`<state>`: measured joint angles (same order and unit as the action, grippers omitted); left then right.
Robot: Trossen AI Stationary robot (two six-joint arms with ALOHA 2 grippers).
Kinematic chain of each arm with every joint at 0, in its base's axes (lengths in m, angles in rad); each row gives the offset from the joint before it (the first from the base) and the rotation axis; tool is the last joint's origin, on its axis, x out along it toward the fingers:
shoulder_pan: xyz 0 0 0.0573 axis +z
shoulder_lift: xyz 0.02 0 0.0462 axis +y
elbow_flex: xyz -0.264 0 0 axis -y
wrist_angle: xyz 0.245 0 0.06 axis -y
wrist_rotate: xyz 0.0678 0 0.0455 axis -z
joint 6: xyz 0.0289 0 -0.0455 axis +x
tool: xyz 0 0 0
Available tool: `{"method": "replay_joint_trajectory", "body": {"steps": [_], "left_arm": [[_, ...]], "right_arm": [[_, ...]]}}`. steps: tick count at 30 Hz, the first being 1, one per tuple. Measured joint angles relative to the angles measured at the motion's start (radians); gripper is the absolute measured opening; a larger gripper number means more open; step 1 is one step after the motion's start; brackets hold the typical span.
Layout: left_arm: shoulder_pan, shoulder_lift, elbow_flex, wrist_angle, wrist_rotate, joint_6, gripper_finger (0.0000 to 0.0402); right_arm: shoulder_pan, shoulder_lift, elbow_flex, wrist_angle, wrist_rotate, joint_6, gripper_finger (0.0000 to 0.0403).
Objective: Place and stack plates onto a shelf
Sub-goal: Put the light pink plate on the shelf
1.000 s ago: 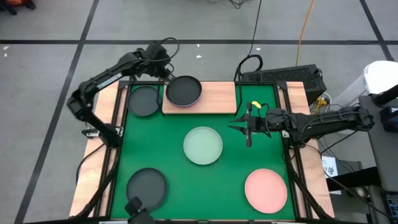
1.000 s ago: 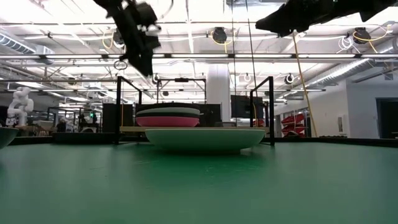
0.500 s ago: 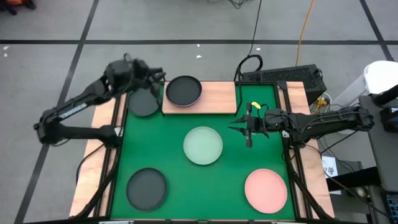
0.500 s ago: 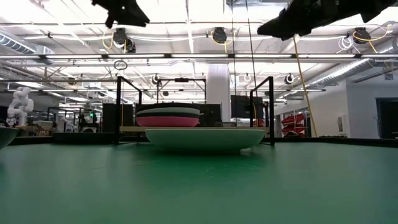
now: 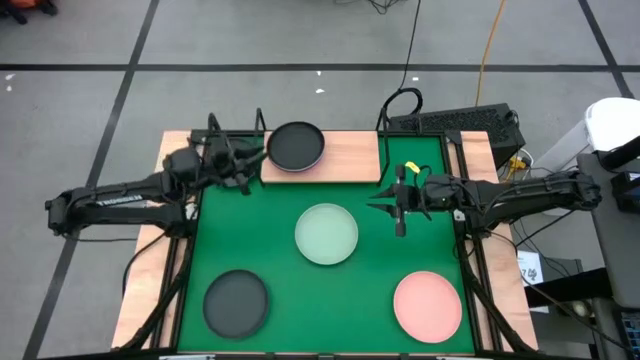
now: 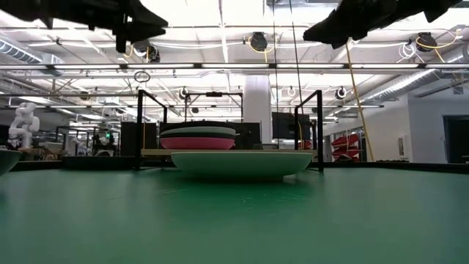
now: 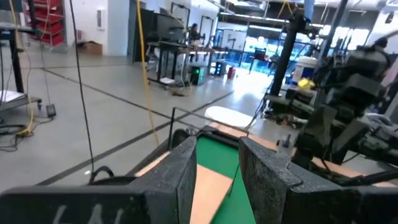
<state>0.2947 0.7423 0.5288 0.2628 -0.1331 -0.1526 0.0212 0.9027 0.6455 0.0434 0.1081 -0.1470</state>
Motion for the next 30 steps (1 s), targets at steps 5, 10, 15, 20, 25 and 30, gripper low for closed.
{"method": "replay_joint_trajectory", "body": {"steps": [5, 10, 15, 20, 25, 30], "left_arm": [[-0.05, 0.003, -0.116, 0.164, -0.008, -0.02, 0.0123], [-0.096, 0.003, -0.217, 0.334, -0.009, -0.04, 0.0123], [-0.113, 0.003, -0.252, 0.368, -0.01, -0.036, 0.0123], [-0.113, 0.004, -0.253, 0.365, -0.033, -0.022, 0.0123], [-0.113, 0.004, -0.253, 0.369, -0.044, 0.012, 0.0123], [-0.113, 0.004, -0.253, 0.362, -0.053, 0.035, 0.0123]], "right_arm": [[0.0, 0.041, 0.07, -0.154, -0.004, 0.008, 0.0066], [0.0, 0.079, 0.097, -0.307, -0.015, 0.03, 0.0066], [0.0, 0.111, 0.097, -0.489, -0.164, 0.116, 0.0066], [0.0, 0.139, 0.098, -0.704, -0.312, 0.221, 0.0066], [0.001, 0.166, 0.076, -0.819, -0.473, 0.276, 0.0066], [0.024, 0.178, 0.019, -0.78, -0.613, 0.331, 0.0066]]}}
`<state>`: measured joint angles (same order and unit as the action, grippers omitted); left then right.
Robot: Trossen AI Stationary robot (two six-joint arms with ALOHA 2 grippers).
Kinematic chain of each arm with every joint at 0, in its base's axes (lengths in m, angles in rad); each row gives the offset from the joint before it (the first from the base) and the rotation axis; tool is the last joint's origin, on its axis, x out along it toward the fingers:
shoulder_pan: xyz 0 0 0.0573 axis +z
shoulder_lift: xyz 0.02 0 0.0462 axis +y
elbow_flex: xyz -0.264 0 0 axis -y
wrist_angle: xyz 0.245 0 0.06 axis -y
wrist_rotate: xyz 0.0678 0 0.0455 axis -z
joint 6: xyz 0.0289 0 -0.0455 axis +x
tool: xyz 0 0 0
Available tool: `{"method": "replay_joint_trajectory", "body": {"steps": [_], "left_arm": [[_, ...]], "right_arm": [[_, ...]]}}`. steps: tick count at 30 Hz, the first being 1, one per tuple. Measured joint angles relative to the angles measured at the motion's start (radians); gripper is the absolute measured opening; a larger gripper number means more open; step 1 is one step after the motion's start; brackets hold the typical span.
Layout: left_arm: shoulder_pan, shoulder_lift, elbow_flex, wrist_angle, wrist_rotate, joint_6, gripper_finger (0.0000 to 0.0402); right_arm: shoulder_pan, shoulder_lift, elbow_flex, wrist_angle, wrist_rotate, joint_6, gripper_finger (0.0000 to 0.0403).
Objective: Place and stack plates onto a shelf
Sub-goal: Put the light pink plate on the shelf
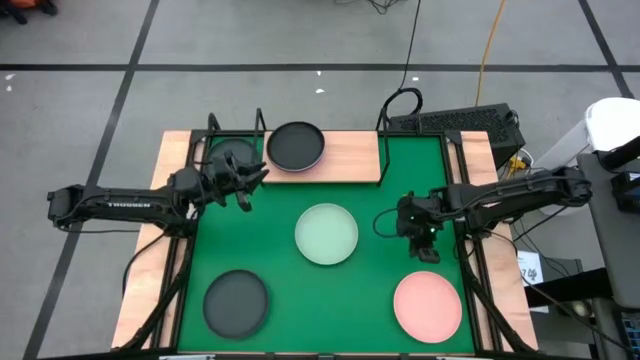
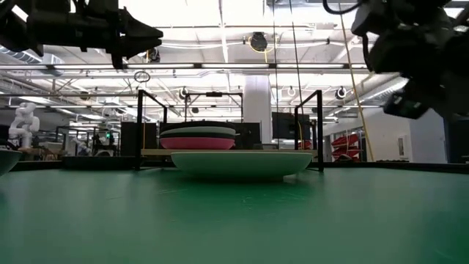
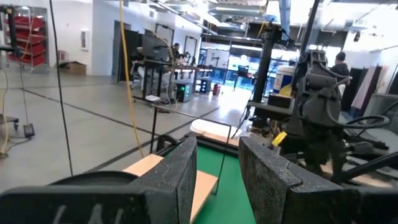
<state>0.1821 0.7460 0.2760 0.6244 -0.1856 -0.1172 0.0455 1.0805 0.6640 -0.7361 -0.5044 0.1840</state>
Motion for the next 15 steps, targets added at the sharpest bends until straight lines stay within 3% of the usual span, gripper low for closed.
{"method": "replay_joint_trajectory", "body": {"steps": [4, 11, 15], "left_arm": [[0.0, 0.0, 0.0, 0.0, -0.008, 0.012, 0.0123], [0.0, 0.004, 0.0, -0.055, -0.134, 0.005, 0.0123], [0.0, 0.022, 0.0, -0.047, -0.139, -0.001, 0.0123]], "right_arm": [[0.045, 0.017, -0.039, 0.034, -0.023, 0.024, 0.0066], [0.135, 0.044, -0.093, 0.171, -0.022, 0.089, 0.0078], [0.177, 0.061, -0.128, 0.24, -0.015, 0.126, 0.0091]]}}
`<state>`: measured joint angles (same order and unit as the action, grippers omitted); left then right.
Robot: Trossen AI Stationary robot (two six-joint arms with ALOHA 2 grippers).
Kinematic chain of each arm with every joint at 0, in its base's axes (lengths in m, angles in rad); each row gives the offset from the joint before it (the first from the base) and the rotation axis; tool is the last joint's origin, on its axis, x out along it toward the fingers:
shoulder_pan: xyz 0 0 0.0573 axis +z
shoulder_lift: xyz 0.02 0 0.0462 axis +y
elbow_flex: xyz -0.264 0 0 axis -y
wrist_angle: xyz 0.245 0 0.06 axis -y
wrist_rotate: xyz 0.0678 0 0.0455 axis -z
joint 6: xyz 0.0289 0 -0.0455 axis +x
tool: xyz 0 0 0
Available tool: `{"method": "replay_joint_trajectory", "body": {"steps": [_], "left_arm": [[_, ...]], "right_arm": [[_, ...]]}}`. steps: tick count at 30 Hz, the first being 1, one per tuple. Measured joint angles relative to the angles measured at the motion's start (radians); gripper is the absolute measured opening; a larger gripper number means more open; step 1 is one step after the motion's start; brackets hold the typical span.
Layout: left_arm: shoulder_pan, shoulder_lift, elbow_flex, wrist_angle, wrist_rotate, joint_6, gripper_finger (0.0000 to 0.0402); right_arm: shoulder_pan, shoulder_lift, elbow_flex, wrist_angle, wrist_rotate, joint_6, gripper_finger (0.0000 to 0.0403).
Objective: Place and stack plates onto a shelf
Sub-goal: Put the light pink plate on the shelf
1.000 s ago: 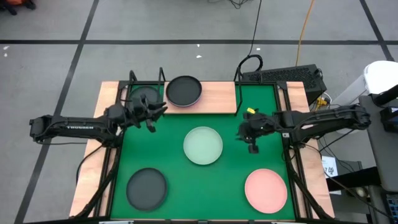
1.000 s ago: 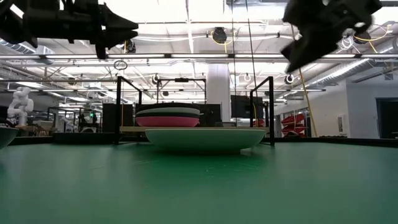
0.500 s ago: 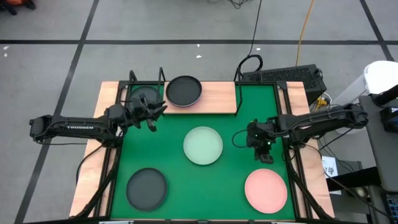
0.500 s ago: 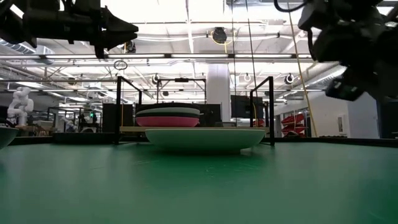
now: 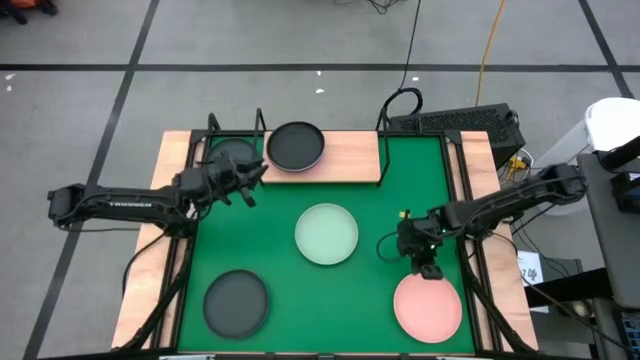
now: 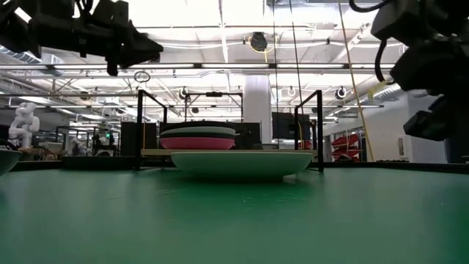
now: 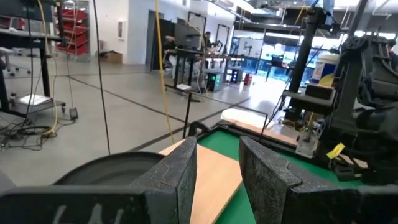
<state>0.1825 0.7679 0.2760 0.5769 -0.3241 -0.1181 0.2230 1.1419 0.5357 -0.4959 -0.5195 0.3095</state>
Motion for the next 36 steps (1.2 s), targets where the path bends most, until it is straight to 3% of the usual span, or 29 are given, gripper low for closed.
{"method": "replay_joint_trajectory", "body": {"steps": [11, 18, 21, 29, 36], "left_arm": [[0.0, 0.026, 0.0, 0.004, 0.0, -0.023, 0.0123], [0.0, 0.026, 0.0, 0.009, 0.0, -0.022, 0.0123], [0.0, 0.026, 0.0, 0.01, 0.0, -0.018, 0.0123], [0.0, 0.026, 0.0, 0.028, 0.0, 0.007, 0.0123], [0.0, 0.026, 0.0, 0.028, -0.001, 0.009, 0.0123]], "right_arm": [[0.06, 0.05, -0.043, 0.03, 0.076, 0.036, 0.009], [0.061, 0.056, -0.043, 0.03, 0.07, 0.016, 0.0014], [0.057, 0.048, -0.038, 0.028, 0.074, 0.008, 0.0007], [-0.07, 0.001, 0.089, 0.035, 0.16, -0.141, 0.0002], [-0.276, 0.0, 0.247, 0.191, 0.173, -0.286, 0.0001]]}}
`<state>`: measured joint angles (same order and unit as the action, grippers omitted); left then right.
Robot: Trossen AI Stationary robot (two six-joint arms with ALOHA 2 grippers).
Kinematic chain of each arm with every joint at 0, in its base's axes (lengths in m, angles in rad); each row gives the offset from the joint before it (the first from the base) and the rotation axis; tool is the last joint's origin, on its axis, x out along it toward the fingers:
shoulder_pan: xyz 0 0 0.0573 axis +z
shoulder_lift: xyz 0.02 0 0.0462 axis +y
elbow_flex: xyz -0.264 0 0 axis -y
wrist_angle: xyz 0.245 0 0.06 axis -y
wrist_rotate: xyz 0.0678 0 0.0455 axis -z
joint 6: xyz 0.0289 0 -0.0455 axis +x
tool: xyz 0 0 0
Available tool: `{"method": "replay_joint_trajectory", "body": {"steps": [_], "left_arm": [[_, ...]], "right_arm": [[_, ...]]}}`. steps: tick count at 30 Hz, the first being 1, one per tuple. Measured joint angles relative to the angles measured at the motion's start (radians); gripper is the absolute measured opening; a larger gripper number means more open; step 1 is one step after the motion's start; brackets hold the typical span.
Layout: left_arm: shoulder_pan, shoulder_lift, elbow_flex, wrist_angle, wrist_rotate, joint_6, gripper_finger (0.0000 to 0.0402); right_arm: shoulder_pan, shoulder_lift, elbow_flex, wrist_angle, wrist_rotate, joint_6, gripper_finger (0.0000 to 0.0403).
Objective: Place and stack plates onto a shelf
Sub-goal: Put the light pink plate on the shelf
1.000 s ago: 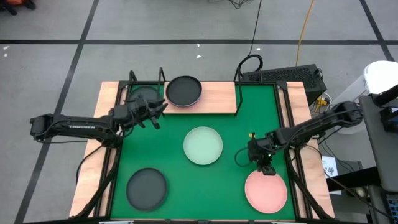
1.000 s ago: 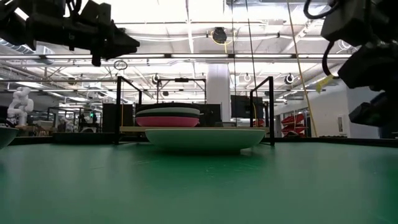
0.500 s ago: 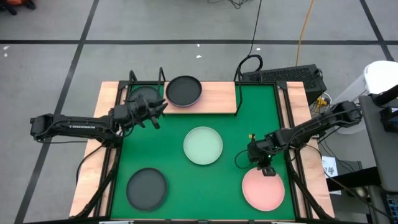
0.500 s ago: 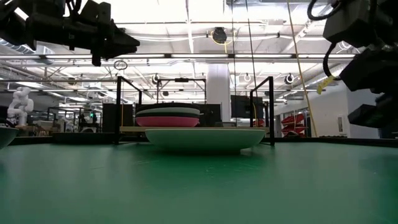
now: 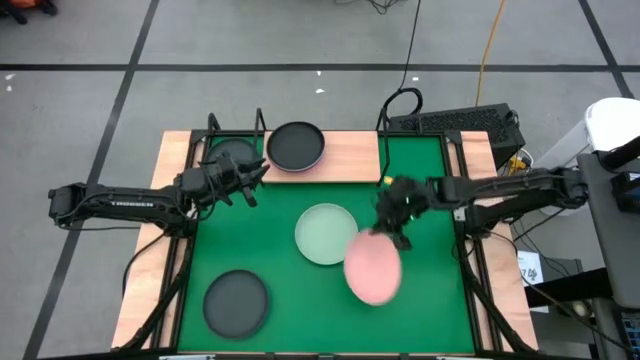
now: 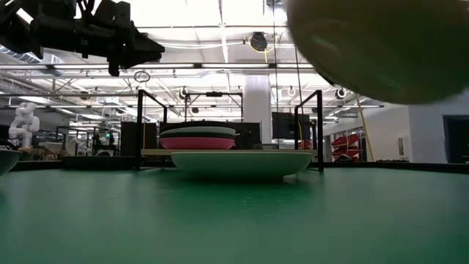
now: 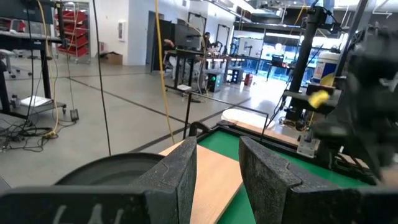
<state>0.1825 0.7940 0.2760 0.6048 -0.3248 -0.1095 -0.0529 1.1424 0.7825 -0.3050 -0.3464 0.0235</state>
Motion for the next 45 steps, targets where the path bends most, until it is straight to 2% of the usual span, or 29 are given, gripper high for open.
{"method": "replay_joint_trajectory", "body": {"steps": [7, 10, 14, 20, 26, 32, 45], "left_arm": [[0.0, 0.0, 0.0, 0.004, 0.0, 0.002, 0.0123], [0.0, 0.0, 0.0, 0.006, 0.0, 0.002, 0.0123], [0.0, 0.0, 0.0, 0.006, 0.0, 0.002, 0.0123], [0.0, 0.0, 0.0, 0.006, 0.0, 0.002, 0.0123], [0.0, 0.0, 0.0, 0.004, 0.0, 0.002, 0.0123], [0.0, 0.0, 0.0, 0.004, 0.0, 0.002, 0.0123], [0.0, 0.0, 0.0, 0.004, 0.001, 0.002, 0.0123]], "right_arm": [[-0.257, 0.071, 0.168, 0.21, 0.006, -0.103, 0.0001], [-0.382, 0.139, 0.256, 0.225, 0.015, -0.126, 0.0001], [-0.534, 0.265, 0.388, 0.178, 0.03, -0.169, 0.0], [-0.693, 0.472, 0.587, -0.049, 0.027, -0.31, 0.0], [-0.751, 0.595, 0.697, -0.203, 0.012, -0.451, 0.0], [-0.759, 0.653, 0.703, -0.251, 0.162, -0.56, 0.0], [-0.757, 0.689, 0.702, -0.244, 0.293, -0.614, 0.0001]]}}
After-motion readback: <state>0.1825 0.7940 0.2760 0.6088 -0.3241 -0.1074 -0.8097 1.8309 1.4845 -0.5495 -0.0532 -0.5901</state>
